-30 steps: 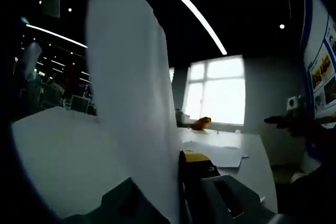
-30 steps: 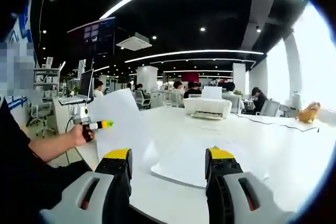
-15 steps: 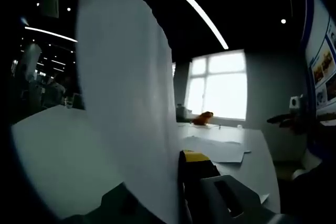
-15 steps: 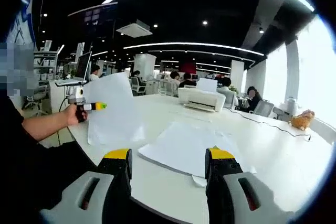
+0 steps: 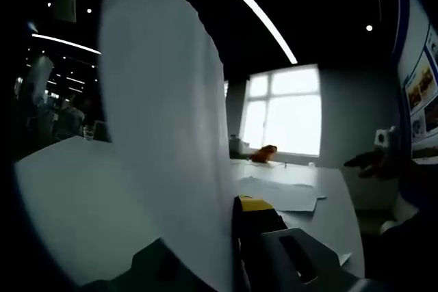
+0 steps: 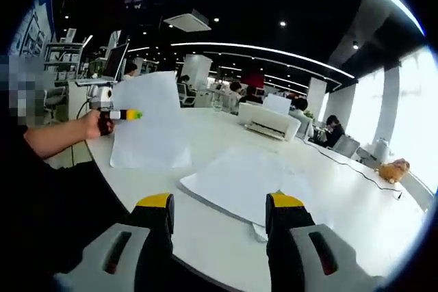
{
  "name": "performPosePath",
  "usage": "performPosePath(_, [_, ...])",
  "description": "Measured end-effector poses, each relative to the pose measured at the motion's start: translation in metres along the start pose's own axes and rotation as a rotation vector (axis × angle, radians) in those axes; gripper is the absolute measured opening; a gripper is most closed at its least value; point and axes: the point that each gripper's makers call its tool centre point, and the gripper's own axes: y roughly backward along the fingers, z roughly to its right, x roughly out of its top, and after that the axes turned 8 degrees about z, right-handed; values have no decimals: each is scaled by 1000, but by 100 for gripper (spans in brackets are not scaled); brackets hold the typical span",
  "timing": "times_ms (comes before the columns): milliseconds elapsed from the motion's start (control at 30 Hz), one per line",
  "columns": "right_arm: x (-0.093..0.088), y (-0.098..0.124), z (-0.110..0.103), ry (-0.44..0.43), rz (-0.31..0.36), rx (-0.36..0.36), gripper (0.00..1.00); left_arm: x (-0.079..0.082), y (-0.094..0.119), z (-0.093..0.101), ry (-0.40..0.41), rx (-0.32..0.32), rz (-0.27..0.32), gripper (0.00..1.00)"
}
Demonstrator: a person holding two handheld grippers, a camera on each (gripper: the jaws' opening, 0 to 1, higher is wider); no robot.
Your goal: Organize the stack of printing papers by aligning and flattening the scattered papers on the table
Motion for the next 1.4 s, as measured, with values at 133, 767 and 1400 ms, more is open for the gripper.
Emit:
performPosePath(133, [-3,-6,-4,47,-13,2,49,0,0,0,-1,-1,-3,6])
performPosePath(767, [-13,-36,-22,243,-68,42,44,0,1,-2,7,21,-4,6])
performPosePath(1400, [-31,-59,-16,351,-126,55,44,-3,2,-8,-12,59,-18,6])
